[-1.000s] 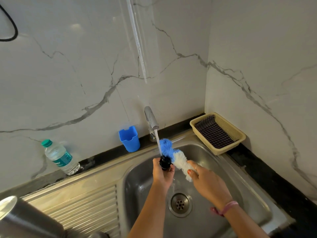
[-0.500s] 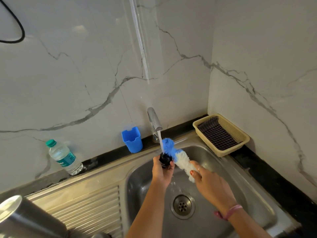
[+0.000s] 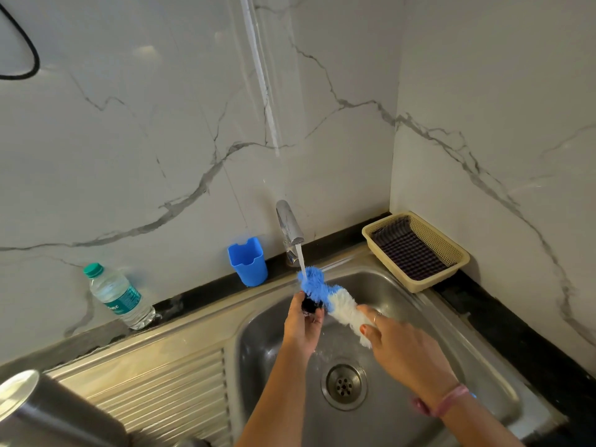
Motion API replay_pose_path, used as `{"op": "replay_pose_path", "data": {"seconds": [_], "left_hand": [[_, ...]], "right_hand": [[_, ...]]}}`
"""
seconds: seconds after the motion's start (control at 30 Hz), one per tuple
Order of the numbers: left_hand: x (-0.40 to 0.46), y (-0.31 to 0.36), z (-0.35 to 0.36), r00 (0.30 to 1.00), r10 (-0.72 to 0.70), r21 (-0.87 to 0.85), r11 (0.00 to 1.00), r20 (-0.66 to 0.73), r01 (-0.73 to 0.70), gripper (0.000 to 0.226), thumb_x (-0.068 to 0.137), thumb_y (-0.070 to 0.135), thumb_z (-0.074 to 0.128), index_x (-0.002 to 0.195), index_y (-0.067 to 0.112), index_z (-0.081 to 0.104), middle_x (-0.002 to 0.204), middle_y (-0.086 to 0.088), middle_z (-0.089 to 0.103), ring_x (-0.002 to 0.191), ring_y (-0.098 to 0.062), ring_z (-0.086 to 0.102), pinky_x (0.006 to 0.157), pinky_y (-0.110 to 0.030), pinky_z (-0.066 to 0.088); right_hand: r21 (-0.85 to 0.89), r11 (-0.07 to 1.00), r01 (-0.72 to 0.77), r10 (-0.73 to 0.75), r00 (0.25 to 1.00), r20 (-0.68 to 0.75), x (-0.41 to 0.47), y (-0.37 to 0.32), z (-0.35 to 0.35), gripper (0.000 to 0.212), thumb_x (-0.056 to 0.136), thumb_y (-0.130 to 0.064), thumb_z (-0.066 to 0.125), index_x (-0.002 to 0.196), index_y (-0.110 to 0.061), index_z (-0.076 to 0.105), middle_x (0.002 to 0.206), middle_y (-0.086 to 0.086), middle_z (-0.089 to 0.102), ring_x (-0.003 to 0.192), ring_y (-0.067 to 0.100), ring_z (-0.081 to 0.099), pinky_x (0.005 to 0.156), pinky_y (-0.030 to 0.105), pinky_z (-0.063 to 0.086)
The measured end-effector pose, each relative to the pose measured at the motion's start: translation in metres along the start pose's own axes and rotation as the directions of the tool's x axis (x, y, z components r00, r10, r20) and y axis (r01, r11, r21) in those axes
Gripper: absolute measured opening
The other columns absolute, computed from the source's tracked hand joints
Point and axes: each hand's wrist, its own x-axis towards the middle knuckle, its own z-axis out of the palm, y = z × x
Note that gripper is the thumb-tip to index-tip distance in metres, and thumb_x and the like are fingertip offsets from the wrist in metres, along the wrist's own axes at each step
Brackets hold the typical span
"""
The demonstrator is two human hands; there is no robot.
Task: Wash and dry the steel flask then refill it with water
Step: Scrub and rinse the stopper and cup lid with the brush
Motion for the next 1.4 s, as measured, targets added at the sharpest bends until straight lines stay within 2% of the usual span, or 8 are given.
{"op": "replay_pose_path", "data": {"seconds": [0.1, 0.23, 0.37, 0.47, 0.6, 0.8, 1.03, 1.4], "left_hand": [[-0.002, -0.001, -0.002, 0.999, 0.004, 0.030, 1.000, 0.041, -0.006, 0.043, 0.087, 0.021, 0.071, 0.127, 0.005, 0.062, 0.126, -0.023, 0.063, 0.095, -0.022, 0.065, 0.071, -0.025, 0.056], [-0.008, -0.006, 0.002, 0.997, 0.025, 0.055, 0.998, 0.071, -0.029, 0.057, 0.079, 0.021, 0.071, 0.134, 0.012, 0.057, 0.131, -0.021, 0.060, 0.108, -0.027, 0.063, 0.075, -0.031, 0.057], [-0.007, 0.001, 0.001, 0.995, 0.044, 0.035, 0.998, 0.092, -0.047, 0.041, 0.095, 0.024, 0.060, 0.132, 0.009, 0.053, 0.130, -0.023, 0.059, 0.113, -0.037, 0.063, 0.072, -0.046, 0.061], [-0.006, 0.002, 0.001, 0.992, 0.060, 0.034, 0.997, 0.114, -0.064, 0.050, 0.090, 0.024, 0.063, 0.135, 0.008, 0.050, 0.130, -0.023, 0.060, 0.112, -0.038, 0.065, 0.084, -0.052, 0.059], [-0.008, -0.003, 0.005, 0.995, 0.022, 0.041, 0.999, 0.094, -0.026, 0.041, 0.090, 0.020, 0.067, 0.125, 0.002, 0.056, 0.128, -0.023, 0.061, 0.116, -0.034, 0.062, 0.100, -0.046, 0.051], [-0.007, 0.000, 0.004, 0.998, 0.057, 0.005, 0.998, 0.005, -0.057, 0.042, 0.089, 0.027, 0.069, 0.120, 0.001, 0.060, 0.121, -0.021, 0.065, 0.106, -0.028, 0.067, 0.075, -0.032, 0.062], [-0.007, -0.005, 0.003, 1.000, 0.026, 0.103, 0.994, 0.014, -0.027, 0.034, 0.090, 0.018, 0.069, 0.118, 0.000, 0.060, 0.115, -0.021, 0.066, 0.111, -0.030, 0.063, 0.108, -0.041, 0.046], [-0.004, 0.001, 0.002, 1.000, 0.028, 0.099, 0.995, -0.002, -0.028, 0.035, 0.087, 0.019, 0.071, 0.116, 0.000, 0.062, 0.119, -0.022, 0.066, 0.111, -0.031, 0.065, 0.097, -0.040, 0.053]], "right_hand": [[-0.077, 0.997, 0.013, -0.014, 1.000, -0.019, -0.005, -0.003, -0.002, 0.045, 0.102, -0.043, 0.029, 0.147, -0.043, 0.024, 0.095, -0.007, 0.068, 0.077, 0.006, 0.063, 0.070, 0.025, 0.054], [-0.045, 0.998, -0.039, 0.039, 0.999, 0.008, 0.019, -0.005, -0.004, 0.045, 0.103, -0.040, 0.030, 0.147, -0.039, 0.028, 0.096, -0.003, 0.068, 0.079, 0.009, 0.062, 0.070, 0.027, 0.053], [-0.051, 0.998, 0.021, -0.018, 0.998, 0.062, 0.015, -0.006, -0.007, 0.045, 0.102, -0.041, 0.031, 0.148, -0.040, 0.027, 0.102, -0.003, 0.068, 0.081, 0.009, 0.063, 0.075, 0.028, 0.055], [-0.037, 0.999, 0.032, -0.029, 0.997, 0.078, 0.013, -0.005, -0.011, 0.046, 0.102, -0.041, 0.033, 0.147, -0.041, 0.027, 0.113, -0.003, 0.066, 0.091, 0.011, 0.062, 0.079, 0.027, 0.051], [0.025, 0.999, -0.022, 0.020, 0.997, 0.075, 0.027, -0.002, -0.009, 0.046, 0.101, -0.042, 0.035, 0.147, -0.041, 0.031, 0.119, -0.004, 0.065, 0.093, 0.011, 0.061, 0.079, 0.027, 0.051], [0.015, 1.000, 0.010, -0.011, 0.995, 0.103, 0.021, 0.001, -0.008, 0.048, 0.101, -0.042, 0.036, 0.148, -0.039, 0.027, 0.120, -0.004, 0.063, 0.090, 0.008, 0.059, 0.079, 0.024, 0.050], [0.019, 1.000, -0.011, 0.009, 0.996, 0.088, 0.027, 0.005, -0.006, 0.047, 0.101, -0.041, 0.037, 0.147, -0.037, 0.031, 0.122, -0.002, 0.063, 0.096, 0.011, 0.060, 0.082, 0.027, 0.049], [0.066, 0.998, -0.014, 0.007, 0.995, 0.104, 0.018, 0.003, -0.003, 0.046, 0.102, -0.039, 0.036, 0.148, -0.035, 0.030, 0.118, -0.004, 0.063, 0.091, 0.007, 0.061, 0.078, 0.023, 0.050]]}}
